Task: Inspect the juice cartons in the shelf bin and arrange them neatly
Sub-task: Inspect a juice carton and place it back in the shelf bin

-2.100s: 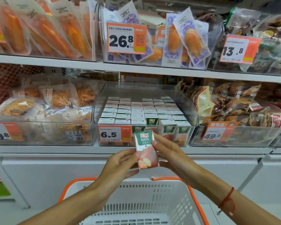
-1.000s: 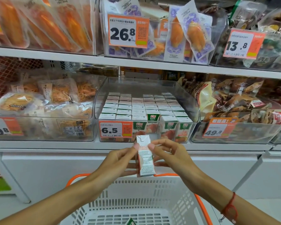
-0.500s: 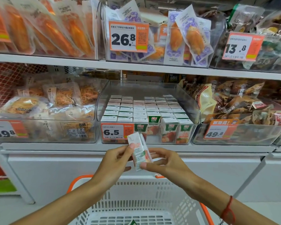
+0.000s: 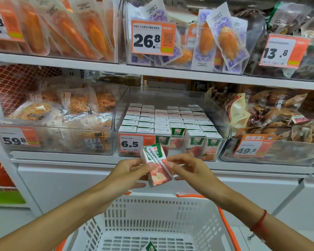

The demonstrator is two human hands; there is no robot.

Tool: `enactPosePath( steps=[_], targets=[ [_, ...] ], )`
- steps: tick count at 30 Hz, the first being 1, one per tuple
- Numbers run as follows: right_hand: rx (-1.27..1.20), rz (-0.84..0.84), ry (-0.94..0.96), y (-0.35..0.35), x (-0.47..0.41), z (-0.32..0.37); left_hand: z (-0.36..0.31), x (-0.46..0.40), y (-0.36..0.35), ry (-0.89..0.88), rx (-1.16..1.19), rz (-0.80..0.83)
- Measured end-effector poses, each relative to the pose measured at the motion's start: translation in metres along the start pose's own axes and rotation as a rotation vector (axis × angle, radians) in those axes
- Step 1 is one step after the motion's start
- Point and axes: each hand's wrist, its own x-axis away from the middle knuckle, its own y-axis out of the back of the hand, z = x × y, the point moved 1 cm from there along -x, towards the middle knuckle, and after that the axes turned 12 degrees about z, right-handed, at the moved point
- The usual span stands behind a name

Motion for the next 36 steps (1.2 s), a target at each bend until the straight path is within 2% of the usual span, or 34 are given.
enactPosePath(
  steps=[5, 9, 12, 15, 17, 21, 24, 26, 29, 32, 36],
  targets=[
    [-0.149, 0.096, -0.050, -0.001, 0.002, -0.006, 0.006, -0.003, -0.001, -0.007, -0.035, 0.119],
    [-0.229, 0.018, -0.110, -0.005, 0.000, -0.008, 0.012, -0.002, 0.001, -0.021, 0.011, 0.075],
    [-0.189, -0.098, -0.138, -0.012, 0.000, -0.012, 0.018, -0.005, 0.002, 0.003, 0.018, -0.037],
    [-0.084, -0.146, -0.114, -0.020, 0.001, -0.013, 0.017, -0.006, -0.002, 0.072, 0.038, -0.041],
    [-0.009, -0.127, -0.068, -0.022, 0.002, -0.012, 0.016, -0.006, -0.005, 0.058, 0.014, -0.023],
    [0.034, 0.043, 0.025, -0.018, 0.007, -0.009, 0.013, -0.002, -0.005, -0.087, -0.067, -0.090],
    [-0.083, 0.116, 0.087, -0.006, 0.012, -0.004, 0.008, 0.000, 0.001, -0.264, -0.274, -0.077],
    [-0.191, 0.108, 0.122, 0.000, 0.015, 0.001, 0.004, 0.003, 0.001, -0.373, -0.466, -0.093],
    [-0.239, 0.003, 0.167, 0.002, 0.018, 0.004, 0.002, 0.008, -0.004, -0.534, -0.649, -0.124],
    [-0.211, -0.038, 0.191, 0.000, 0.020, 0.003, 0.002, 0.012, -0.009, -0.635, -0.729, -0.116],
    [-0.189, -0.037, 0.234, -0.001, 0.024, 0.005, 0.004, 0.012, -0.010, -0.672, -0.762, -0.117]
  ],
)
